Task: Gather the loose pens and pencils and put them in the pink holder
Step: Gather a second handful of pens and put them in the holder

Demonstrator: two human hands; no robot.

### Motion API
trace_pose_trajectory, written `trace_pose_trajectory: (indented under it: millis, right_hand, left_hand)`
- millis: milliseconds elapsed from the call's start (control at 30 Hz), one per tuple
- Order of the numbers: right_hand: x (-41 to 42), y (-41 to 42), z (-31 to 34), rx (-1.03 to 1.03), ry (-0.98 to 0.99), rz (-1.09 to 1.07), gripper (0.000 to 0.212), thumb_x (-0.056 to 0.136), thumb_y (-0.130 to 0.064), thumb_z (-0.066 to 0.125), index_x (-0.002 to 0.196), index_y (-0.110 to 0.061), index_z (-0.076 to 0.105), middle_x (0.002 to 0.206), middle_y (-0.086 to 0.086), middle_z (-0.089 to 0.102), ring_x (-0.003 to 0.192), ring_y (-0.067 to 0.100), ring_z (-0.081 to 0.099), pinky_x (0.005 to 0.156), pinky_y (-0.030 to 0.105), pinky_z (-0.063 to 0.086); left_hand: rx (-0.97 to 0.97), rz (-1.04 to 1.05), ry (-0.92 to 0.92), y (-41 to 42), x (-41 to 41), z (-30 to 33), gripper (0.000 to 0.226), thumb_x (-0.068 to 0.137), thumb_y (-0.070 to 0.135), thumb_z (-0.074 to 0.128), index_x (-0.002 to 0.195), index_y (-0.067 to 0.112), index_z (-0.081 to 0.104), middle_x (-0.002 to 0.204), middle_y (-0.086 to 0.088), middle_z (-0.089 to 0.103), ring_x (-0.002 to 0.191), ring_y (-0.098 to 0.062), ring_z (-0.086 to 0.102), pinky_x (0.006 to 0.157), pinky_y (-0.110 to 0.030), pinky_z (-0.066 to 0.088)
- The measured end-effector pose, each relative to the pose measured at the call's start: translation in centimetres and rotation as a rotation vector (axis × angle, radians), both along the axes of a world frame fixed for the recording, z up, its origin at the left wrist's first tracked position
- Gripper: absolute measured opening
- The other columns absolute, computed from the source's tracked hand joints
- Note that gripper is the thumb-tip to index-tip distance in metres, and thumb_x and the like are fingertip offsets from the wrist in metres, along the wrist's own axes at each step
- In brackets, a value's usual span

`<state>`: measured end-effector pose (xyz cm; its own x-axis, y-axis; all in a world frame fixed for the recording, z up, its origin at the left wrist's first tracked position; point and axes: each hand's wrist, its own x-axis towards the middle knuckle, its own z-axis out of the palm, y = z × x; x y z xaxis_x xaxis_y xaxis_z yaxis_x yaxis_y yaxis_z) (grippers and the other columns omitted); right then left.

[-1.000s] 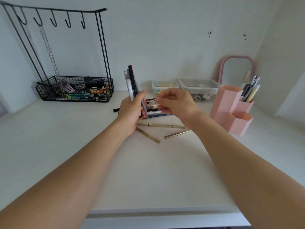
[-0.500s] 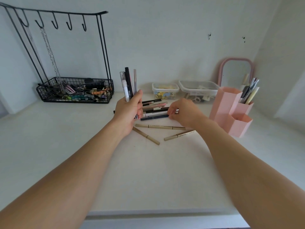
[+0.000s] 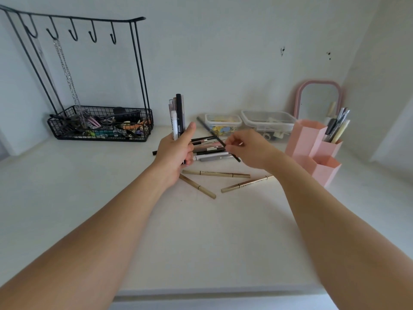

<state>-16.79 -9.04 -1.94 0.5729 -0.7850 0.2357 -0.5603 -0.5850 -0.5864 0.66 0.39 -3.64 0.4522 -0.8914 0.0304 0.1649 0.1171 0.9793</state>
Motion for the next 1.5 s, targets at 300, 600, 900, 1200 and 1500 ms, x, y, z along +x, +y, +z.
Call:
trace_pose_trajectory:
  millis: [300, 600, 900, 1200, 1500]
  right_hand:
    - [2.3, 3.4, 0.3, 0.447, -0.600, 0.186, 0.008, 0.092, -0.012, 0.068, 0.090, -0.005, 0.071, 0.071, 0.000, 0.065, 0.064, 0.010, 0.059, 0.063, 0.023, 0.050]
    - [3.2, 4.3, -0.7, 0.420, -0.680, 0.143, 0.010, 0.079, -0.002, 0.080, 0.085, -0.003, 0.072, 0.079, 0.010, 0.072, 0.077, 0.020, 0.067, 0.073, 0.028, 0.059]
    - [1.7, 1.2, -0.4, 0.076, -0.403, -0.111, 0.006, 0.084, -0.012, 0.075, 0.090, -0.011, 0.072, 0.081, -0.003, 0.070, 0.073, 0.010, 0.063, 0.072, 0.029, 0.054]
    - [-0.3, -1.3, -2.2, -0.171, 0.132, -0.167, 0.015, 0.088, -0.014, 0.068, 0.103, -0.017, 0.070, 0.105, 0.001, 0.070, 0.097, 0.022, 0.064, 0.087, 0.032, 0.052]
    - [-0.6, -1.8, -1.9, -0.128, 0.240, -0.120, 0.007, 0.087, -0.012, 0.072, 0.089, -0.018, 0.076, 0.094, 0.002, 0.072, 0.085, 0.016, 0.062, 0.076, 0.024, 0.042]
  left_hand:
    - [-0.070, -0.093, -0.017, 0.4, -1.3, 0.2, 0.043, 0.071, 0.057, 0.076, 0.077, 0.021, 0.053, 0.054, 0.008, 0.023, 0.048, -0.011, 0.022, 0.048, -0.023, 0.023]
    - [-0.028, -0.035, -0.066, 0.1, -1.4, -0.1, 0.024, 0.090, 0.032, 0.074, 0.078, 0.018, 0.059, 0.046, 0.009, 0.031, 0.042, -0.009, 0.028, 0.043, -0.021, 0.028]
    - [-0.050, 0.115, -0.065, -0.3, -0.2, -0.3, 0.029, 0.090, 0.021, 0.062, 0.066, 0.018, 0.048, 0.051, 0.002, 0.045, 0.044, -0.015, 0.041, 0.046, -0.026, 0.036]
    - [-0.027, 0.159, 0.048, -0.3, 0.8, 0.0, 0.023, 0.095, 0.016, 0.059, 0.072, 0.016, 0.052, 0.053, 0.002, 0.053, 0.044, -0.014, 0.054, 0.047, -0.023, 0.046]
    - [0.018, 0.162, 0.044, -0.7, 1.2, -0.3, 0.036, 0.092, 0.034, 0.070, 0.070, 0.023, 0.043, 0.046, 0.008, 0.036, 0.041, -0.013, 0.033, 0.052, -0.025, 0.033]
